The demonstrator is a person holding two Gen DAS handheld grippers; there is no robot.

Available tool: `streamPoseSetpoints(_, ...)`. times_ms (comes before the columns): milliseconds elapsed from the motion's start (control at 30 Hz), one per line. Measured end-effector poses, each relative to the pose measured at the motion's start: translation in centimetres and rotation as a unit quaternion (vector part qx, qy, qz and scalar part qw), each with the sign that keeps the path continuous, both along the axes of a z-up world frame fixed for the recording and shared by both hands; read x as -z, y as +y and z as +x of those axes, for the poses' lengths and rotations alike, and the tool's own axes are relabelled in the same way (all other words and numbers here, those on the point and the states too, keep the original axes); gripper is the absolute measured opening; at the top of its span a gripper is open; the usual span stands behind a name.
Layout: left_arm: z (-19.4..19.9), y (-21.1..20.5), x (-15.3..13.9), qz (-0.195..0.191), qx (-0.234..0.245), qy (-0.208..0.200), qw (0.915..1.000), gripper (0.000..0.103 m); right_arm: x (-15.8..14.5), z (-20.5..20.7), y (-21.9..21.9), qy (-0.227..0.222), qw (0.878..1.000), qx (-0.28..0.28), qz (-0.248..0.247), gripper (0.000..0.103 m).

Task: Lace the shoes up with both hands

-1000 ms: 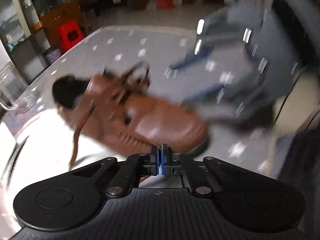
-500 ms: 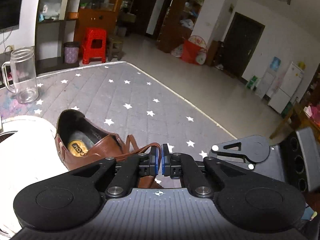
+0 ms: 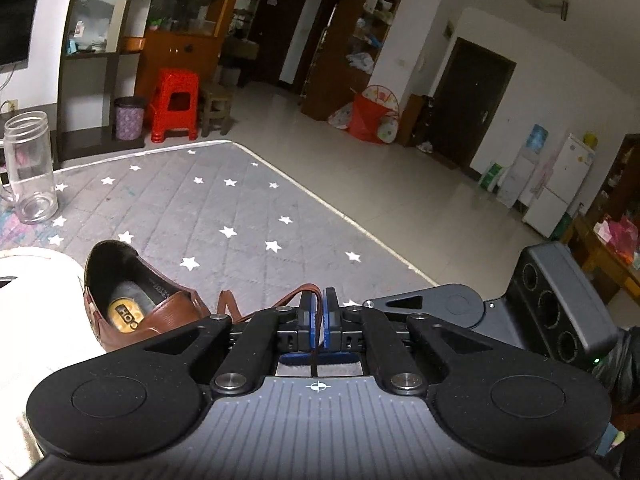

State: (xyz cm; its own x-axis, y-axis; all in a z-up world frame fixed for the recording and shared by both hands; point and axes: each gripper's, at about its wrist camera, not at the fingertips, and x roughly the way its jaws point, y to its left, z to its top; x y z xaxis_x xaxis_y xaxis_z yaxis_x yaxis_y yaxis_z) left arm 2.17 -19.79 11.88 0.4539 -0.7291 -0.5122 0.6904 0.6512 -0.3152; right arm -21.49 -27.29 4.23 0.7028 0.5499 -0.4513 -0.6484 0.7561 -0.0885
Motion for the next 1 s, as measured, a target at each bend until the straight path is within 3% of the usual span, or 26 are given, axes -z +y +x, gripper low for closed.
streamPoseSetpoints(500,-1.0,-0.2,-1.2,-0.039,-0.003,-0.026,0.9989,0.003,0.0,-0.2,0.0,-0.039,0.999,0.02,-0.029,0.039)
streamPoseSetpoints(867,-1.9,2.9,0.3,-0.09,-0.103,-0.052,0.9892,0.003,-0.3,0.6,-0.2,-0.06,0.996,0.057,-0.014,0.039)
streamPoseSetpoints(1000,-2.1,4.2,1.4,-0.108,-0.147,-0.062,0.9812,0.003,-0.3,1.5,0.2,-0.061,0.996,0.073,0.0,0.039)
